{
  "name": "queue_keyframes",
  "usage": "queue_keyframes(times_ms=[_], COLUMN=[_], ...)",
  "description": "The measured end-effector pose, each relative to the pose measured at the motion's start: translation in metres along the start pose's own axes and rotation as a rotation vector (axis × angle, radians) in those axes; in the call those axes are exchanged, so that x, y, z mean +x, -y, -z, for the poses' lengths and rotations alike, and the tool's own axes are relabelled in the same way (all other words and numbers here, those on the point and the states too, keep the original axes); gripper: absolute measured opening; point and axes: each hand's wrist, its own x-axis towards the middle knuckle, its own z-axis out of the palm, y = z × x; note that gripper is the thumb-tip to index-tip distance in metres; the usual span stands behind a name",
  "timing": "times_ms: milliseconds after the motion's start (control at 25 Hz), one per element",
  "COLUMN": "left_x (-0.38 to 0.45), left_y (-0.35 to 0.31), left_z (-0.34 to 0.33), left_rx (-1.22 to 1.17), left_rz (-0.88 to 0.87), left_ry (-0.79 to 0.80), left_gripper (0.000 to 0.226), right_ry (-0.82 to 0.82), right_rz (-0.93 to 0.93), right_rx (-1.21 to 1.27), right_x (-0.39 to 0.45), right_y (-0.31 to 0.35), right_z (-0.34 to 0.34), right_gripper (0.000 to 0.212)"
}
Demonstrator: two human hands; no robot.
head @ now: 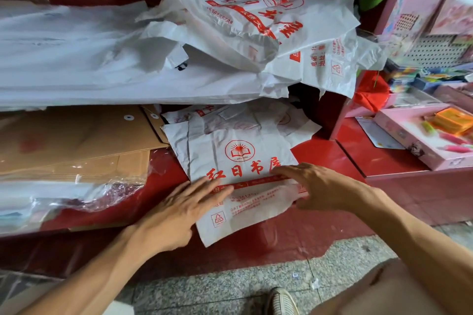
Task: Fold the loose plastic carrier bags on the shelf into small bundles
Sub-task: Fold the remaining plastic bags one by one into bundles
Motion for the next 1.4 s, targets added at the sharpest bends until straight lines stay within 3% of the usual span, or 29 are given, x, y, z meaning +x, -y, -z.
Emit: queue_keyframes(times_ms=[80, 120, 200, 280, 400, 480, 560, 680, 760, 840, 920, 1000, 1080, 1160, 1400], left_x=[0.002, 0.003, 0.006, 0.013, 0.022, 0.025, 0.026, 0.025, 0.023, 0.023, 0.025, 0.028, 0.033, 0.037, 0.043], left_y=[-0.002, -0.004, -0.006, 0.003, 0.015, 0.020, 0.021, 0.019, 0.017, 0.013, 0.008, 0.004, 0.005, 0.007, 0.026], left_z=[0.006, 0.010, 0.014, 0.010, 0.005, 0.002, -0.002, 0.004, 0.005, 0.008, 0.005, -0.003, -0.009, -0.006, 0.001], left_rx=[-0.147, -0.264, -0.486, -0.686, -0.717, -0.606, -0.458, -0.431, -0.270, -0.135, -0.153, -0.190, -0.275, -0.372, -0.251], left_rz=[0.030, 0.050, 0.139, 0.331, 0.616, 0.713, 0.719, 0.739, 0.619, 0.318, 0.131, 0.117, 0.156, 0.197, 0.281], left_ry=[-0.124, -0.215, -0.396, -0.455, -0.427, -0.444, -0.447, -0.462, -0.574, -0.638, -0.462, -0.276, -0.237, -0.292, -0.218], left_gripper=[0.094, 0.072, 0.025, 0.007, 0.037, 0.052, 0.057, 0.046, 0.038, 0.040, 0.051, 0.072, 0.077, 0.075, 0.076], right_ry=[-0.012, -0.052, -0.167, -0.270, -0.285, -0.266, -0.258, -0.268, -0.327, -0.487, -0.542, -0.437, -0.354, -0.350, -0.184], right_rz=[-0.020, -0.047, -0.159, -0.282, -0.421, -0.454, -0.473, -0.546, -0.598, -0.473, -0.157, 0.106, 0.206, 0.202, -0.118], right_rx=[0.102, 0.210, 0.473, 0.626, 0.641, 0.601, 0.520, 0.363, 0.254, 0.133, 0.096, 0.075, 0.029, 0.023, -0.014], right_x=[0.003, 0.006, 0.007, 0.009, 0.011, 0.012, 0.015, 0.021, 0.021, 0.020, 0.021, 0.024, 0.030, 0.038, 0.067], right_y=[-0.006, -0.009, -0.012, -0.017, -0.022, -0.023, -0.021, -0.017, -0.012, -0.007, -0.001, 0.005, 0.011, 0.016, 0.003], right_z=[0.000, 0.000, 0.000, -0.001, -0.009, -0.011, -0.014, -0.018, -0.019, -0.019, -0.021, -0.027, -0.035, -0.039, -0.029], right_gripper=[0.076, 0.067, 0.037, 0.009, 0.020, 0.027, 0.030, 0.028, 0.023, 0.021, 0.018, 0.021, 0.027, 0.032, 0.063])
